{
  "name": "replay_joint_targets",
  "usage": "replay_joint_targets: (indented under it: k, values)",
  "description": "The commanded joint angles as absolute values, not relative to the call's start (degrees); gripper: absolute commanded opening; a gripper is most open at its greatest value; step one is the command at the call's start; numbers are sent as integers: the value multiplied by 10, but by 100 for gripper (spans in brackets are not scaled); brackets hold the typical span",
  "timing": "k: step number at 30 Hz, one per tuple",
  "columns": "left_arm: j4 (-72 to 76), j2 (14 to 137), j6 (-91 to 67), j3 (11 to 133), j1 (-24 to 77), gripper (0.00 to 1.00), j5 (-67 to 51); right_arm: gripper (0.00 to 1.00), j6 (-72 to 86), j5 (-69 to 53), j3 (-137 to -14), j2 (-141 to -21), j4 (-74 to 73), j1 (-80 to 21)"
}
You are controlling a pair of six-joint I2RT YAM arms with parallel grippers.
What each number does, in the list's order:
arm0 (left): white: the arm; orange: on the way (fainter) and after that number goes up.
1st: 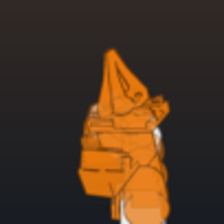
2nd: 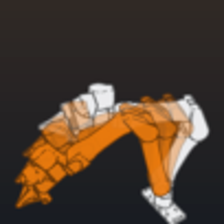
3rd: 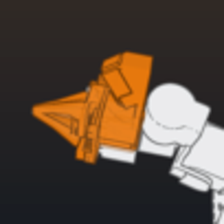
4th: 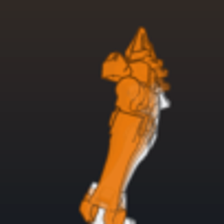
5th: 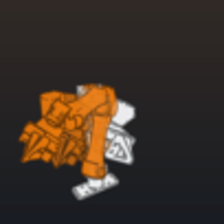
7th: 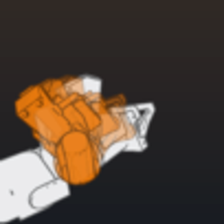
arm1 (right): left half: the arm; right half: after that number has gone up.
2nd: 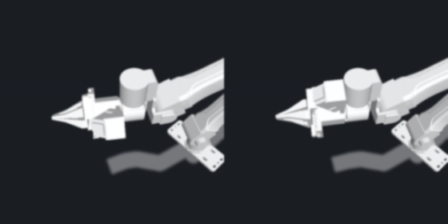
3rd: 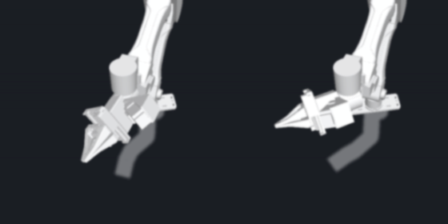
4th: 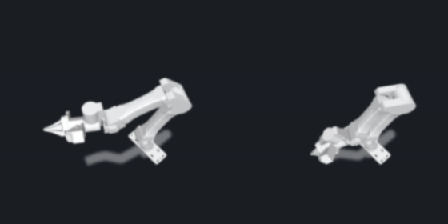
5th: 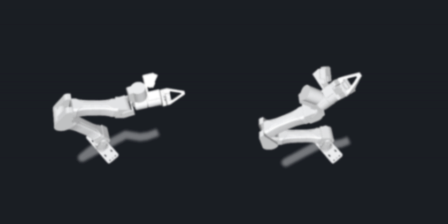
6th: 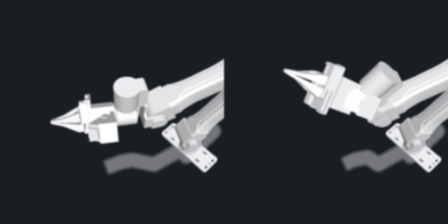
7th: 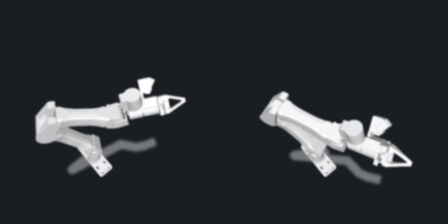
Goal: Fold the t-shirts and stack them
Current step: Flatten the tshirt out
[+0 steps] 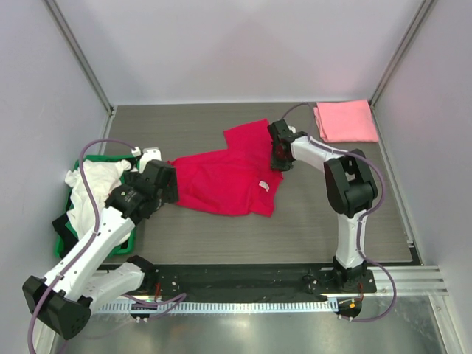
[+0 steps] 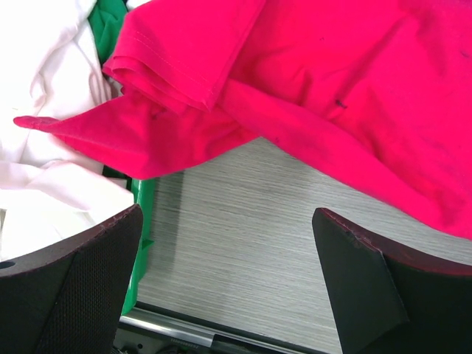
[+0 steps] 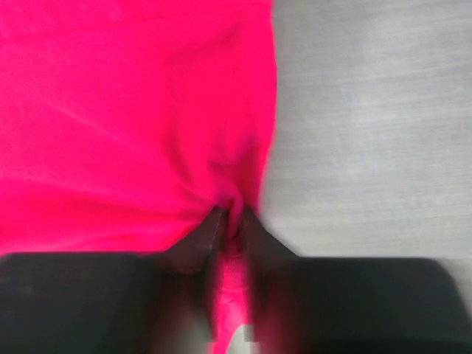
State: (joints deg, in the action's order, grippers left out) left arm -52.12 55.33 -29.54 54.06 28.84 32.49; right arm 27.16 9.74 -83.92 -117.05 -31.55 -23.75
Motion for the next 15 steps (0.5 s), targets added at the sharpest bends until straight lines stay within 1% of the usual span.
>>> replay_joint_targets:
  k: [1, 3, 4, 5, 7, 8, 11, 12, 13, 14, 15]
  values:
    - [-504, 543, -296, 547, 286, 97, 346, 13, 282, 80, -778, -1142, -352, -240]
    - [-505, 543, -297, 547, 286, 97, 349, 1, 286, 80, -729, -1094, -352, -239]
    - [-506, 543, -298, 547, 286, 97, 350, 1, 291, 79, -709, -1075, -357, -240]
    - [-506, 543, -298, 547, 287, 97, 351, 1, 294, 78, -668, -1021, -359, -239]
    - [-507, 543, -299, 547, 286, 97, 352, 1, 308, 88, -625, -958, -382, -241]
    - [-509, 544, -300, 547, 287, 97, 353, 1, 314, 97, -587, -895, -395, -240]
    - [-509, 544, -305, 545, 287, 97, 352, 1, 349, 118, -536, -796, -446, -240]
    - [-509, 548, -307, 544, 286, 97, 351, 1, 358, 123, -509, -730, -464, -240]
    - [-508, 550, -313, 542, 286, 97, 345, 3, 364, 132, -498, -705, -475, -240]
    - [-510, 555, -316, 545, 286, 97, 342, 11, 382, 144, -488, -681, -489, -240]
    - [-513, 574, -321, 548, 286, 96, 336, 34, 388, 156, -492, -650, -513, -241]
